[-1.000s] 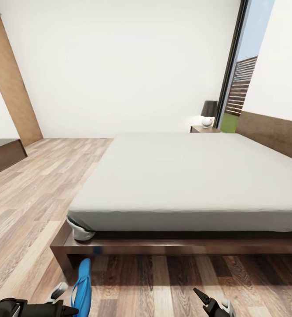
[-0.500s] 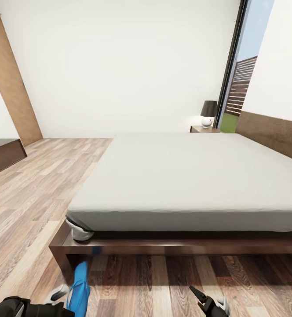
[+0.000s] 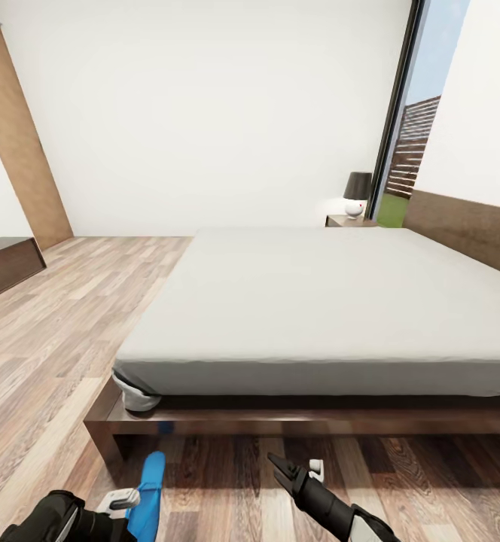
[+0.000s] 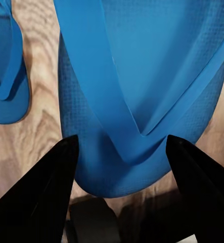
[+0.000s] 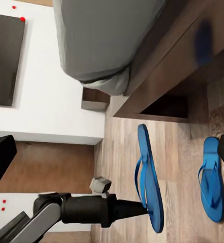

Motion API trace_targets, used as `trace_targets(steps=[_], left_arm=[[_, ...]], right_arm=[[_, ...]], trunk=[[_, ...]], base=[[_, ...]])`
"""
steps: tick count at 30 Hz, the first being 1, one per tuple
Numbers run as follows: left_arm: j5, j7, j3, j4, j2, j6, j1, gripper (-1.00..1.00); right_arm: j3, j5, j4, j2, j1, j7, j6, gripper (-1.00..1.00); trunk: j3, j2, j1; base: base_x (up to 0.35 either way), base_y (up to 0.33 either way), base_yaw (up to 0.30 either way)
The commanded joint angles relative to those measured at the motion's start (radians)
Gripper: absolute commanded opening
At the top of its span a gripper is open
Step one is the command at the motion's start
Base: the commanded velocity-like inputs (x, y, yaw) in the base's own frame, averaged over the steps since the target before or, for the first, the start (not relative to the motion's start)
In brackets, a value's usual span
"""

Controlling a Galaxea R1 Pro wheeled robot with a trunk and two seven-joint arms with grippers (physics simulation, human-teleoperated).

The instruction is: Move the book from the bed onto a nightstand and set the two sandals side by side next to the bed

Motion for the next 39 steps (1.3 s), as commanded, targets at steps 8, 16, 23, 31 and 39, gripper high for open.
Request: trace_targets(steps=[8, 16, 23, 31, 39], left_arm=[[-0.005, -0.008, -0.002, -0.058, -0.010, 0.012, -0.001, -1.00], [-0.003, -0.033, -0.001, -0.091, -0.045, 0.010, -0.003, -1.00], [-0.006, -0.031, -0.003, -0.098, -0.066, 0.014, -0.010, -1.00], [-0.016, -0.009, -0.004, -0.099, -0.074, 0.063, -0.058, -1.00], [-0.011, 0.140, -0.004, -0.099, -0.082, 0.069, -0.094, -1.00]], right_arm=[[-0.004, -0.009, -0.002, -0.002, 0.000, -0.001, 0.010, 1.00], [-0.007, -0.008, 0.000, -0.004, 0.000, -0.020, 0.008, 1.00], [-0.010, -0.009, -0.003, -0.004, 0.000, -0.015, 0.004, 1.00], [-0.012, -0.009, -0.005, -0.007, 0.000, 0.077, -0.002, 1.00], [-0.012, -0.012, -0.002, -0.009, 0.000, 0.097, -0.001, 1.00]], trunk=[[-0.032, -0.002, 0.003], [-0.063, -0.004, 0.007], [-0.090, -0.006, 0.010], [-0.121, -0.008, 0.014], [-0.152, -0.009, 0.017]], base=[[0.000, 0.000, 0.000], [0.000, 0.000, 0.000], [0.000, 0.000, 0.000], [0.000, 0.000, 0.000], [0.000, 0.000, 0.000]])
